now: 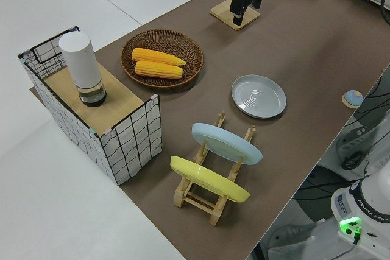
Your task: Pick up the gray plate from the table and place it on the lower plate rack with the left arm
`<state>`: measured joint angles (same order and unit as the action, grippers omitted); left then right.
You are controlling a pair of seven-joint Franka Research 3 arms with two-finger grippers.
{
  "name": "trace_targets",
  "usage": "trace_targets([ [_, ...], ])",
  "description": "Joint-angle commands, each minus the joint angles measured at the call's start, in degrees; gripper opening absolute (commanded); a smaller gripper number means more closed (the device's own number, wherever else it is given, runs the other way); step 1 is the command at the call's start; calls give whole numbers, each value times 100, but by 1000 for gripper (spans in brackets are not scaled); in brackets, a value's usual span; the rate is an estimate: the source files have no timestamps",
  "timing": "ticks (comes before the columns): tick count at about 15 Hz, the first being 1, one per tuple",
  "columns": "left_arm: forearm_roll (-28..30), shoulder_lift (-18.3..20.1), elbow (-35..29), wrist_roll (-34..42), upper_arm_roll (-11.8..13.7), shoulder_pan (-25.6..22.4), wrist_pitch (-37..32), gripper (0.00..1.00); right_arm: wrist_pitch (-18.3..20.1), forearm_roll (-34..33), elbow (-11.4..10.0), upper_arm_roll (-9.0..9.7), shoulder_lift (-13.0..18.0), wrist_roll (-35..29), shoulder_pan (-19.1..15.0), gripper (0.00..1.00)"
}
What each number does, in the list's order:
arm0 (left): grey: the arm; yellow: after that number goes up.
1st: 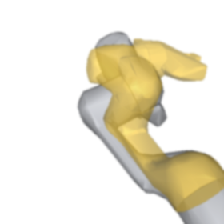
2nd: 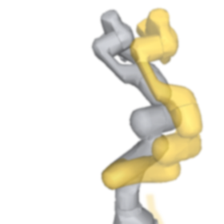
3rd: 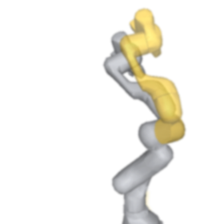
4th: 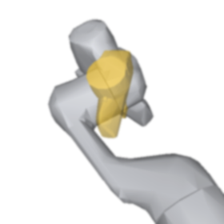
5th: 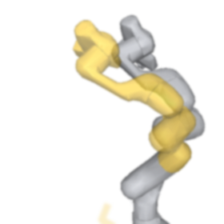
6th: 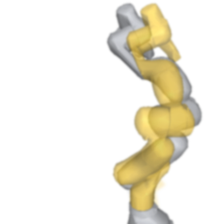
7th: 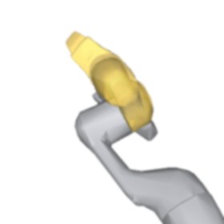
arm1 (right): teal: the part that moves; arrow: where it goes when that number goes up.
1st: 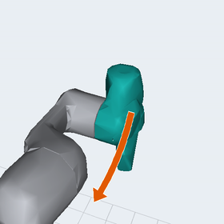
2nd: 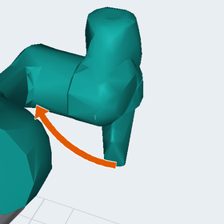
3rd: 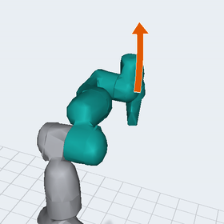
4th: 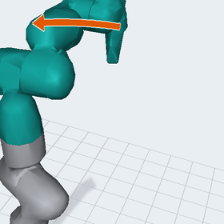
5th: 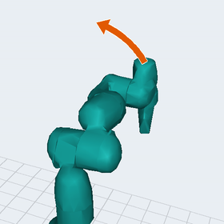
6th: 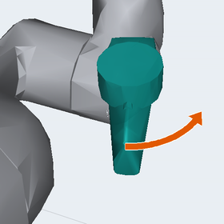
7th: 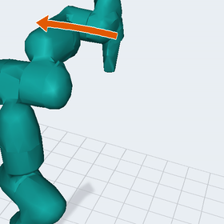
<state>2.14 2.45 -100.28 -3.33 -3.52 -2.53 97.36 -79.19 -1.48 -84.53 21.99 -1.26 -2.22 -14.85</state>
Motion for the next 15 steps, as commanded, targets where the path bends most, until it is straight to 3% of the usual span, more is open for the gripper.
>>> trace_targets([
  [1, 6, 36, -114, 25, 62, -20, -94, 998, 62, -37, 33, 121, 12, -68, -132, 983],
  [4, -3, 211, -526, 78, 229, -2, 72, 998, 62, -37, 41, 121, 12, -68, -132, 983],
  [10, -3, 1081, -2572, 78, 299, 42, 1696, 998, 62, -37, 33, 121, 12, -68, -132, 983],
  [15, -3, 1206, -3497, 69, 300, 77, 2391, 998, 62, -37, 41, 113, 12, -68, -132, 983],
])
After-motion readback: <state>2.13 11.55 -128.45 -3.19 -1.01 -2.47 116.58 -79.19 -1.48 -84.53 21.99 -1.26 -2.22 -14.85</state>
